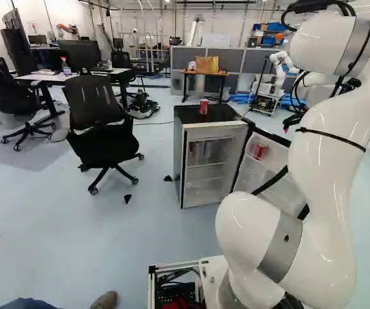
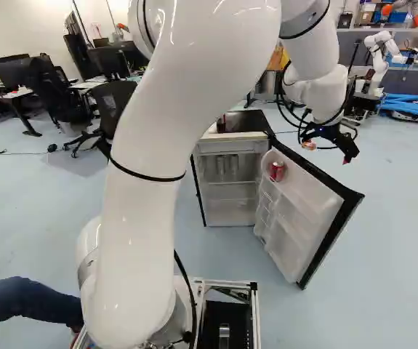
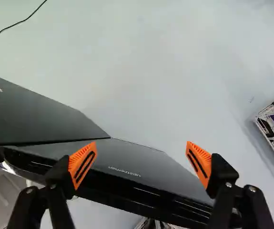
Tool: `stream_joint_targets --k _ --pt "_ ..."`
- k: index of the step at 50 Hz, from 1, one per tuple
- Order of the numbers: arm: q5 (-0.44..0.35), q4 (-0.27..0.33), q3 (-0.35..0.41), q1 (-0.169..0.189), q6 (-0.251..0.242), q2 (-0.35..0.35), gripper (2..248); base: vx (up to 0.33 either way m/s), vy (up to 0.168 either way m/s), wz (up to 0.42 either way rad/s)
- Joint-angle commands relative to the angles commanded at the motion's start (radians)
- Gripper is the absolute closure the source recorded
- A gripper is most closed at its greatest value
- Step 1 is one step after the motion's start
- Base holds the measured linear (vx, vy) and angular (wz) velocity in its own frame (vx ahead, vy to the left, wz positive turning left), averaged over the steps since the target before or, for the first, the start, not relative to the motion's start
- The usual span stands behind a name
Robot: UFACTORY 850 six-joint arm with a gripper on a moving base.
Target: Grab a drink from the fridge
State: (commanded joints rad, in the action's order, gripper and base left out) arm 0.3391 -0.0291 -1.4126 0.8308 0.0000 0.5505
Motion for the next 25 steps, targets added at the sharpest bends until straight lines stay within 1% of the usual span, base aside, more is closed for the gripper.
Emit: stream_joint_targets --k 25 --pt "0.117 -0.099 -0.085 0.036 0.0 0.061 3 0.0 0.0 0.0"
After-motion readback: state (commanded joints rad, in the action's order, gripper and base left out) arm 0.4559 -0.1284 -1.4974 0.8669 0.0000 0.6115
